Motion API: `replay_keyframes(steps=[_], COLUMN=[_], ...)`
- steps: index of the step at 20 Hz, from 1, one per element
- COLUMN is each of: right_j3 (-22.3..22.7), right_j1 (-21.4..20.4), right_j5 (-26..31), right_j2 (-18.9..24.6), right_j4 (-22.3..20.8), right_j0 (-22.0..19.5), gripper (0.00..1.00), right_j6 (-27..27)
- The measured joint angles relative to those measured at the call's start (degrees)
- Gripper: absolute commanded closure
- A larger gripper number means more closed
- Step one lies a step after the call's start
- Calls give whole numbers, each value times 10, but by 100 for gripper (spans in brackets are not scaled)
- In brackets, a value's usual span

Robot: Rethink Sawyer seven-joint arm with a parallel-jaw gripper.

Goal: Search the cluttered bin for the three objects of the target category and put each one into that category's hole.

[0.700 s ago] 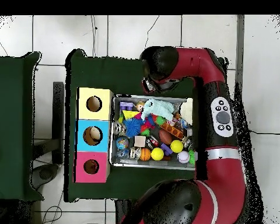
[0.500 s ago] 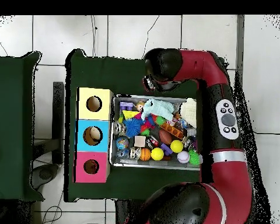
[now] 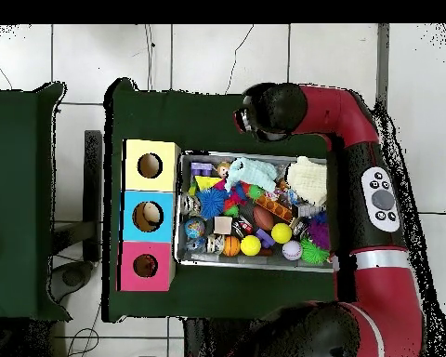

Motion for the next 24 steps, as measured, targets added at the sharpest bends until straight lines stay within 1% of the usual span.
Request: replay_keyframes(steps=[4, 8, 12, 17, 24], right_j3=[10, 38, 84, 140, 165], right_j1=[-7, -20, -47, -93, -127], right_j5=[0, -1, -10, -31, -54], right_j2=[-2, -9, -23, -53, -85], right_j4=[7, 18, 32, 56, 82], right_j0=[0, 0, 1, 8, 20], gripper=[100, 100, 100, 100, 100], right_j6=[0, 0, 5, 21, 48])
